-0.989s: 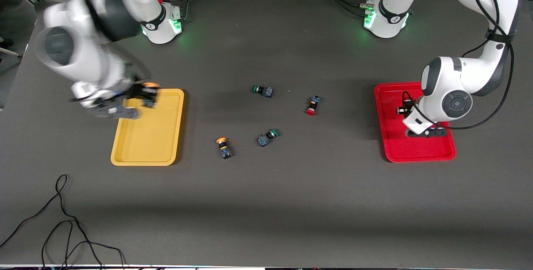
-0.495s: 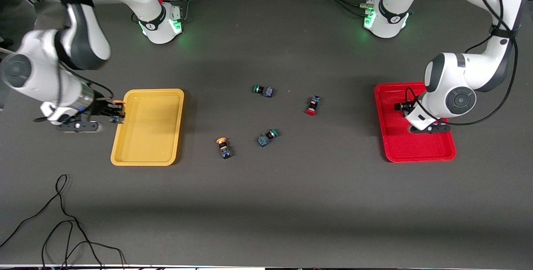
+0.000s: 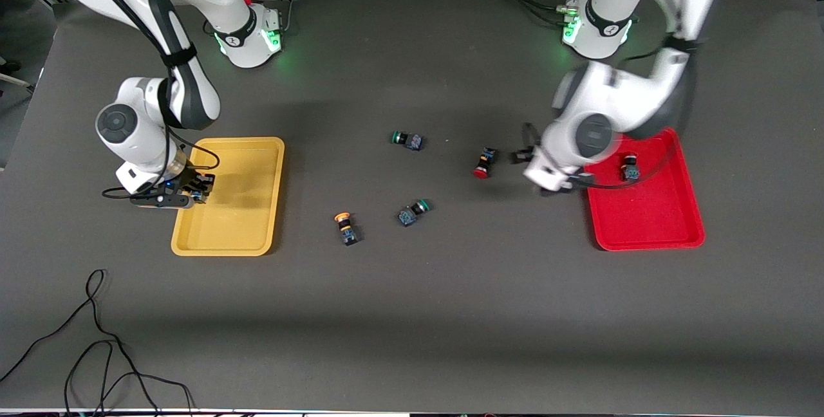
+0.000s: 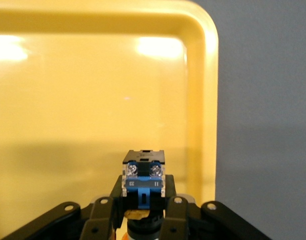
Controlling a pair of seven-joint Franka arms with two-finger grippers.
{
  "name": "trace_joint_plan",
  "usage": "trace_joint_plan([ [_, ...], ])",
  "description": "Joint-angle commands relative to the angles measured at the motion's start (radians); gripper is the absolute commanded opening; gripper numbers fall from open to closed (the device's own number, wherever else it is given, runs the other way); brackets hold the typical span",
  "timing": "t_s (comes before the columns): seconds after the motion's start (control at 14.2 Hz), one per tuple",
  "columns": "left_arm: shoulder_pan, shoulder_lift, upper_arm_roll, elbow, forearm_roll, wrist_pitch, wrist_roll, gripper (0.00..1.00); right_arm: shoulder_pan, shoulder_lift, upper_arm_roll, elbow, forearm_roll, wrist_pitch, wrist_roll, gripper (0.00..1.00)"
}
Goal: Place red and yellow buttons in trays
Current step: 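Lower the yellow button into the yellow tray and open the right gripper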
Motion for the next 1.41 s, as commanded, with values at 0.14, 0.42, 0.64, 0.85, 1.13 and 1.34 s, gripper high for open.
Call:
trace_joint_plan([
  [0.14,-0.142,0.133,0.018,0.026,-0.019,0.18,-0.161,1.0,-0.004,0.049,-0.002,0.008,0.16,0.013,-0.132,0.28],
  [0.42,-0.171,0.186,0.018,0.026,-0.018,0.255,-0.169,0.98,0.0,0.089,0.004,0.025,0.328,0.009,-0.285,0.29],
  [0.64,-0.18,0.202,0.018,0.026,-0.015,0.279,-0.166,0.43,0.0,0.075,0.003,0.069,0.337,-0.063,-0.276,1.0],
  [0.85,-0.174,0.194,0.018,0.027,-0.012,0.257,-0.164,0.0,0.002,0.04,-0.008,0.235,0.342,-0.314,-0.269,1.0],
  [1.13,-0.142,0.098,0.035,0.08,-0.004,0.086,-0.164,0.0,0.017,0.046,-0.017,0.468,0.325,-0.572,-0.215,1.0],
  [1.34,-0.029,0.001,0.046,0.187,0.077,-0.216,-0.117,0.0,0.129,0.076,-0.014,0.542,0.325,-0.579,-0.07,1.0],
])
